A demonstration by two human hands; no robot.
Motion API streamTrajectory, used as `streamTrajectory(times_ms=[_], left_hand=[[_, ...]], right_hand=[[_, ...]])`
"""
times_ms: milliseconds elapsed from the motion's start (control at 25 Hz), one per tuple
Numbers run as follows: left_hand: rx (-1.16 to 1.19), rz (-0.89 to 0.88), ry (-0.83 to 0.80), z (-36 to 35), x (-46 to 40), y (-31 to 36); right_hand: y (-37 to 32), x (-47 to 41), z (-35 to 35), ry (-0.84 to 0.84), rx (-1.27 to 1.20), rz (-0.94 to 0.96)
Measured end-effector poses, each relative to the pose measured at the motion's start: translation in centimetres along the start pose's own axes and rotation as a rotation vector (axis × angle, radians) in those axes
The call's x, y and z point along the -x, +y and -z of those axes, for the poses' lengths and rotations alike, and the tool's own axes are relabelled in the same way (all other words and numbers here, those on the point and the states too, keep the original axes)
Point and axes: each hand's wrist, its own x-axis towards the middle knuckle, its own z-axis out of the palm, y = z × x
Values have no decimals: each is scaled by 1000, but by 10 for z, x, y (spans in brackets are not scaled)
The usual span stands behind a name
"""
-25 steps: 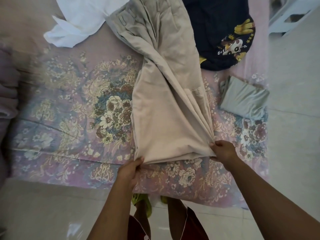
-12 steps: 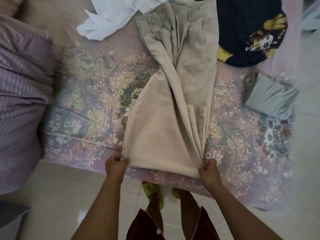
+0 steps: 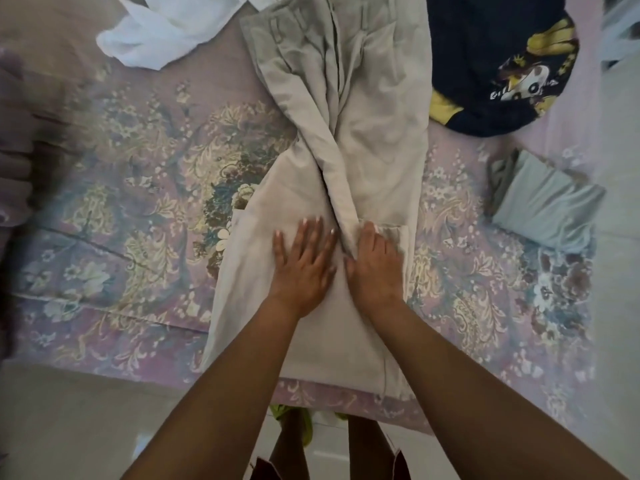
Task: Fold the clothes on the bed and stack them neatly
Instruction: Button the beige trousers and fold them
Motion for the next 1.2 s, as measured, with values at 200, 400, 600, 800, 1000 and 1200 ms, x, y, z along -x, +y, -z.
streamTrajectory(times_ms=[200,400,600,800,1000,1200], left_hand=[[-44,-128,135,-4,11,-5],[206,593,217,45,-24,-53],[270,656,90,59,-42,-67],[39,-4,306,49,-96,-22],[76,-17,222,12,-134,-14],[102,-16,267,-10,-139,-20]], right_hand=[[36,-12,10,70,-653,-729],[14,-29,17,78,-457,-514],[33,-52,22,64,-211,-583],[22,-76,34,149,39,-220],[-13,-184,40,296,331,409],[-92,-272,32,270,638,643]])
